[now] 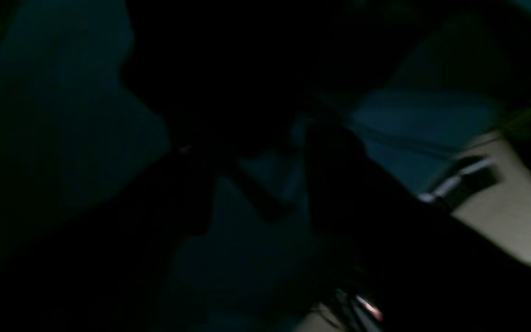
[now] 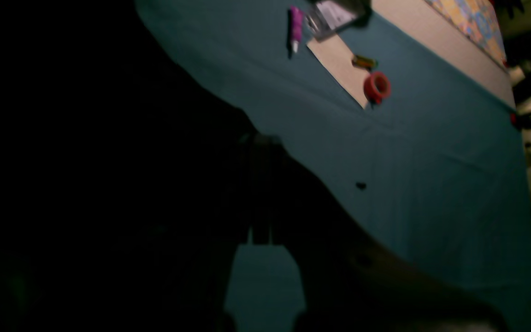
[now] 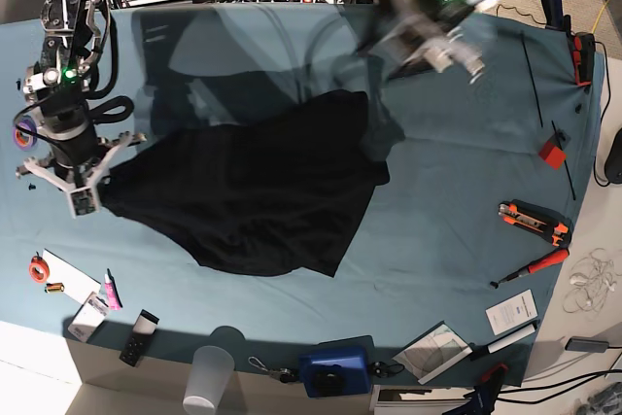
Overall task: Layout the t-shirt on the table in an organized manner, then fold the t-shirt properly
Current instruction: 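Drag the grasped shirt edge with the right gripper away from the shirt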
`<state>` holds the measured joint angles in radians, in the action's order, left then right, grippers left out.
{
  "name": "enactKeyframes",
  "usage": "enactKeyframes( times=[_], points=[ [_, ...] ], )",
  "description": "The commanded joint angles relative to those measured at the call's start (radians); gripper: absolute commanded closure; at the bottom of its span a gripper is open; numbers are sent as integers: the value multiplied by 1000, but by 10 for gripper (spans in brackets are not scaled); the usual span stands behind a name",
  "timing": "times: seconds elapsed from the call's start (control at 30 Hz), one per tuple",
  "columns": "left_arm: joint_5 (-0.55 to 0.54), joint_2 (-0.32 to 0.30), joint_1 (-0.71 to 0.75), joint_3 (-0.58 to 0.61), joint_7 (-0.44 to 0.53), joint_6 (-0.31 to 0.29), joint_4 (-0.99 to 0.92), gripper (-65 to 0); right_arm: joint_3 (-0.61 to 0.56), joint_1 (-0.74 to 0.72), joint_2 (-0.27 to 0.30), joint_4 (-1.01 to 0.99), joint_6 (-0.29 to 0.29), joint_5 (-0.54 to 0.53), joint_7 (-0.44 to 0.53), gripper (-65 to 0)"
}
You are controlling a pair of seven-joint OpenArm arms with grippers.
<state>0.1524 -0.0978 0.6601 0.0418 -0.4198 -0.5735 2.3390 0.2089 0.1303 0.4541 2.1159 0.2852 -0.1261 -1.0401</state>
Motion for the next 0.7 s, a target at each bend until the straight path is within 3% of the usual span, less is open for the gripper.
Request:
enactKeyframes(
  times=[0.0,0.1,0.23,0.33,0.67],
  points=[
    [13,-2,-14,36,29,6,17,-367,19,-13,17,16,-9,14,21,0],
    [114,-2,-50,134,29,36,17,-425,48,-11,17,0,-9,14,25,0],
    [220,-2,-90,214,39,123,-66,-425,88,-11,17,-72,-10,10,24,0],
    [226,-2,-129,240,64,162,-156,-425,108,-11,17,-116,-9,-45,24,0],
    [230,-2,-237,259,105,163,-311,-425,107,-11,17,-121,10,-61,23,0]
  ],
)
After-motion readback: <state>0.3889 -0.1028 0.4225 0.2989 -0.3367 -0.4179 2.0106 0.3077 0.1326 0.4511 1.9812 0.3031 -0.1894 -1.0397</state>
